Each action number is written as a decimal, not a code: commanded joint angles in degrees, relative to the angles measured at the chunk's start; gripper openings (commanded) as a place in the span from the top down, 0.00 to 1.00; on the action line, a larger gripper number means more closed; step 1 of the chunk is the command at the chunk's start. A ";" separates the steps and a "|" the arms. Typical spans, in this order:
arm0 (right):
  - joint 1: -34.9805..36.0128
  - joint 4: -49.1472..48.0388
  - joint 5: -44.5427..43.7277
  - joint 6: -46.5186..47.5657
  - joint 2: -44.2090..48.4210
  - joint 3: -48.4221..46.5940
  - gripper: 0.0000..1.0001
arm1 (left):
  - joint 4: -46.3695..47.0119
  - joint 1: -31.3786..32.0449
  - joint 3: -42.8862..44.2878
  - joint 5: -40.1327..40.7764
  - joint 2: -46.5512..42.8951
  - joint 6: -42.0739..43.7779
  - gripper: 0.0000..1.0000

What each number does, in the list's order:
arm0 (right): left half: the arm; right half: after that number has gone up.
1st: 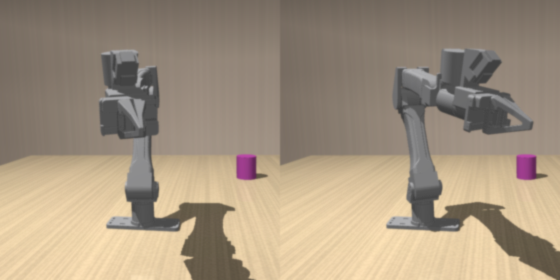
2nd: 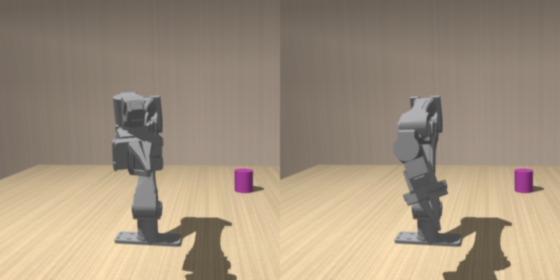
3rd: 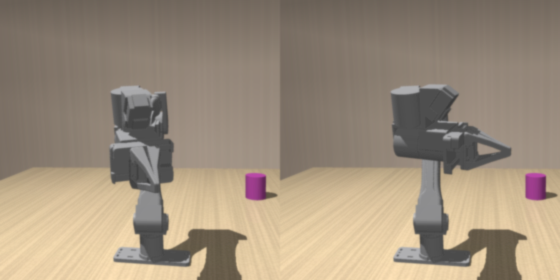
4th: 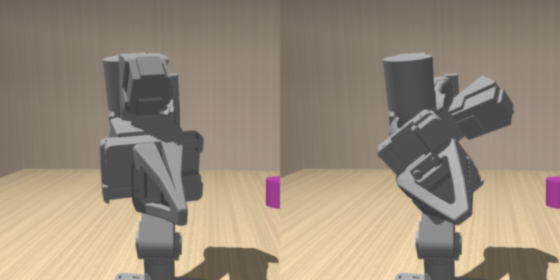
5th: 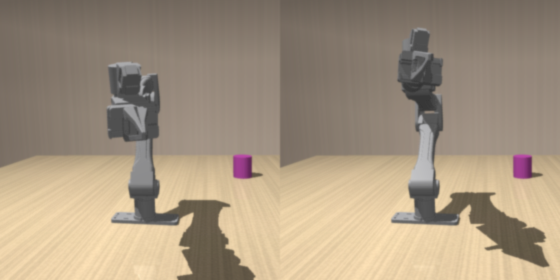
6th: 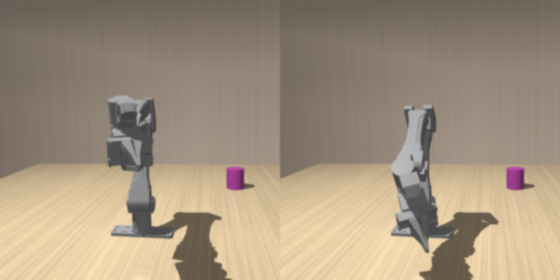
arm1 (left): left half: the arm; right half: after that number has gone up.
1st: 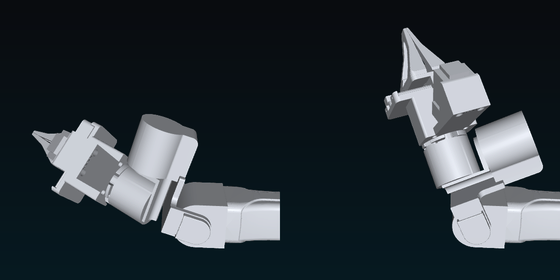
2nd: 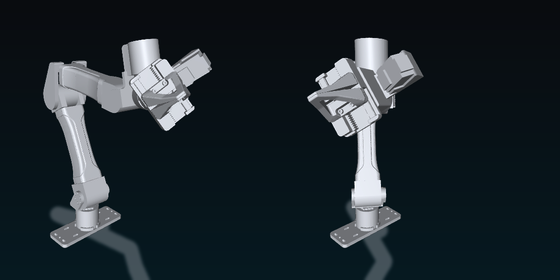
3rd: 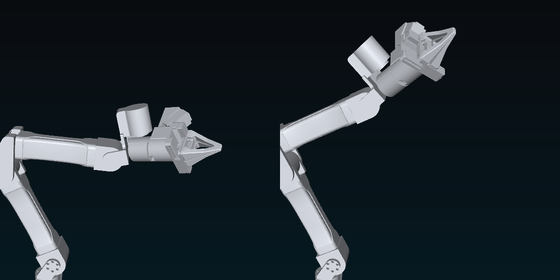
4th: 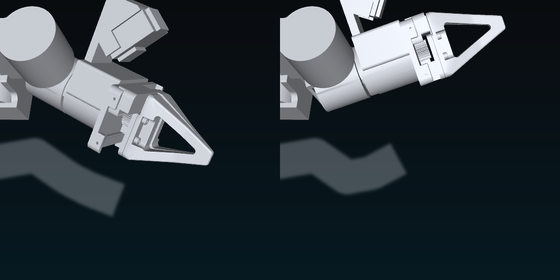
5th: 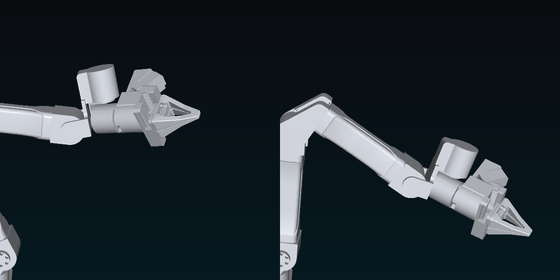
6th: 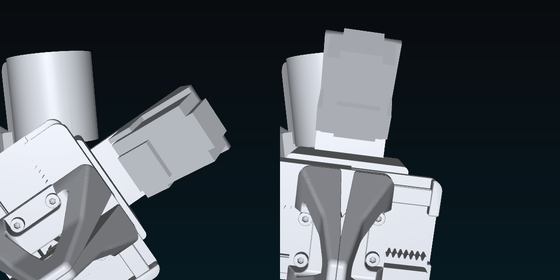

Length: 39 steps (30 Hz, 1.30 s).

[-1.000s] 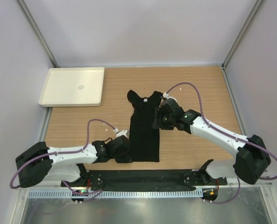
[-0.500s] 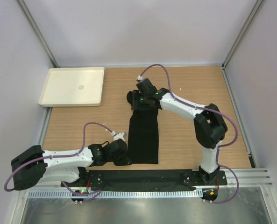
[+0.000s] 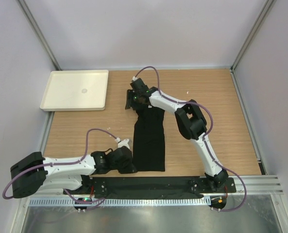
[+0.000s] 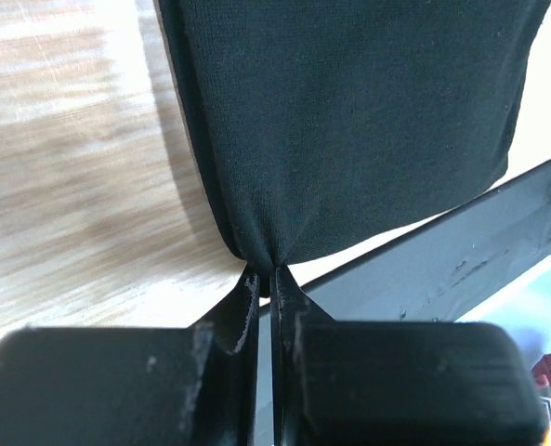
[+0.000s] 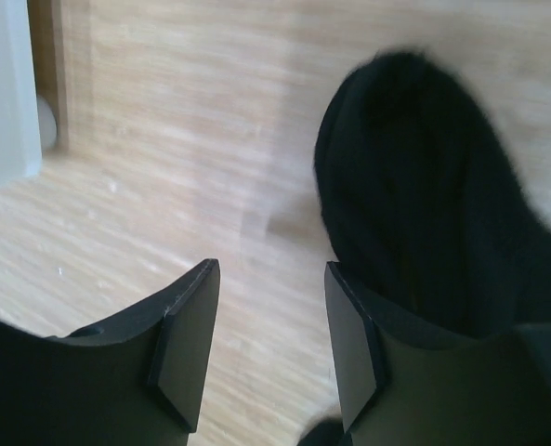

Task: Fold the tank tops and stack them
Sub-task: Fold the tank top

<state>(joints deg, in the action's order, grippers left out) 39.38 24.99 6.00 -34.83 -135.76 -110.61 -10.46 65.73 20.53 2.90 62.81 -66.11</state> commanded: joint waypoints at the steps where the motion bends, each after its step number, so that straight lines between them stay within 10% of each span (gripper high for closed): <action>1: -1.40 3.65 -3.36 -1.64 -2.39 -6.18 0.45 | 0.09 0.97 -1.11 0.53 -1.63 -0.95 0.99; 19: -10.90 0.39 10.60 -8.51 -5.48 -9.27 0.47 | 0.18 4.84 -3.57 3.69 -2.43 -5.00 0.98; 28: -10.90 -1.18 11.93 0.45 10.42 3.27 0.37 | -11.05 4.84 3.19 6.76 -6.20 -1.57 0.34; 39: -9.06 -2.32 2.89 1.96 43.37 42.47 0.45 | -21.63 -7.27 12.86 8.98 -12.45 11.07 0.27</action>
<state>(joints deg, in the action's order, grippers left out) 29.06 22.72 13.06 -33.78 -97.41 -76.09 -30.24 62.85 31.14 11.60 50.06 -61.67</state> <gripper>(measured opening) 0.554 0.734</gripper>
